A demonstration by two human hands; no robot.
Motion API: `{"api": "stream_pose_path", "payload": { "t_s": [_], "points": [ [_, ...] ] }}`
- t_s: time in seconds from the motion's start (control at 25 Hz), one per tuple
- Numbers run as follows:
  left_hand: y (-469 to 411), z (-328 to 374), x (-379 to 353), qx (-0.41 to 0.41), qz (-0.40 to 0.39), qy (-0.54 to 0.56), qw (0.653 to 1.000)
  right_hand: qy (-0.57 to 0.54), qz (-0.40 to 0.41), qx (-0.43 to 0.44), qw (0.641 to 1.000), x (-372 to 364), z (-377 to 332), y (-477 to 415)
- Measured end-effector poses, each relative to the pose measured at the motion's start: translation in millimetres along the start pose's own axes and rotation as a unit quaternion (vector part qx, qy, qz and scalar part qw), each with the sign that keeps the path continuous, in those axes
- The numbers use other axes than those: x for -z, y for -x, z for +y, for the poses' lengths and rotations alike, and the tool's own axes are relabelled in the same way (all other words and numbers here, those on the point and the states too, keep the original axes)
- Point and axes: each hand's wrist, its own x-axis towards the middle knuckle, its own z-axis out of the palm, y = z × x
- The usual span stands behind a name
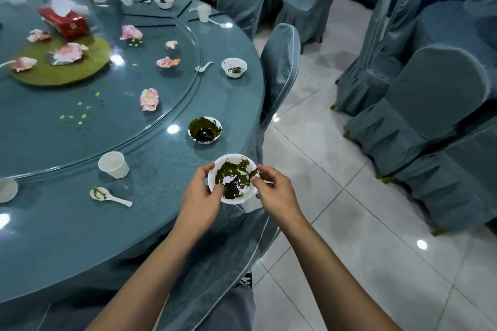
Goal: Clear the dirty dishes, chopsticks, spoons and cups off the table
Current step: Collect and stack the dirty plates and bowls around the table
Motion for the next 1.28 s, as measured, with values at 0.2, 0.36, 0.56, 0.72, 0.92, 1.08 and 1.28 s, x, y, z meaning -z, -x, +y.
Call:
{"api": "stream_pose_path", "payload": {
  "t_s": [0.2,0.36,0.56,0.72,0.92,1.08,1.28],
  "points": [
    [-35.8,9.6,-8.2,0.04,0.051,0.023,0.998,0.024,-0.052,0.013,0.998,-4.9,-21.4,-57.5],
    [-54.3,11.3,-15.9,0.063,0.076,0.042,0.994,0.035,-0.081,0.012,0.996,-6.8,-25.9,-85.9],
    [-66.6,17.8,-21.6,0.074,0.105,0.064,0.99,0.059,-0.113,0.011,0.992,-12.3,-31.3,-114.9],
    [-83.4,27.5,-28.7,0.088,0.135,0.063,0.985,0.06,-0.143,0.022,0.988,-10.4,-40.5,-144.7],
    [-102.5,41.1,-58.7,0.113,0.2,0.078,0.97,0.094,-0.208,0.042,0.973,-4.1,-51.9,-196.0],
    [-114.3,56.8,-86.8,0.13,0.245,0.096,0.956,0.12,-0.265,0.056,0.955,3.3,-59.0,-235.1],
    [-137.6,67.4,-114.9,0.153,0.309,0.111,0.932,0.13,-0.322,0.085,0.934,15.9,-69.7,-272.0]
  ]
}}
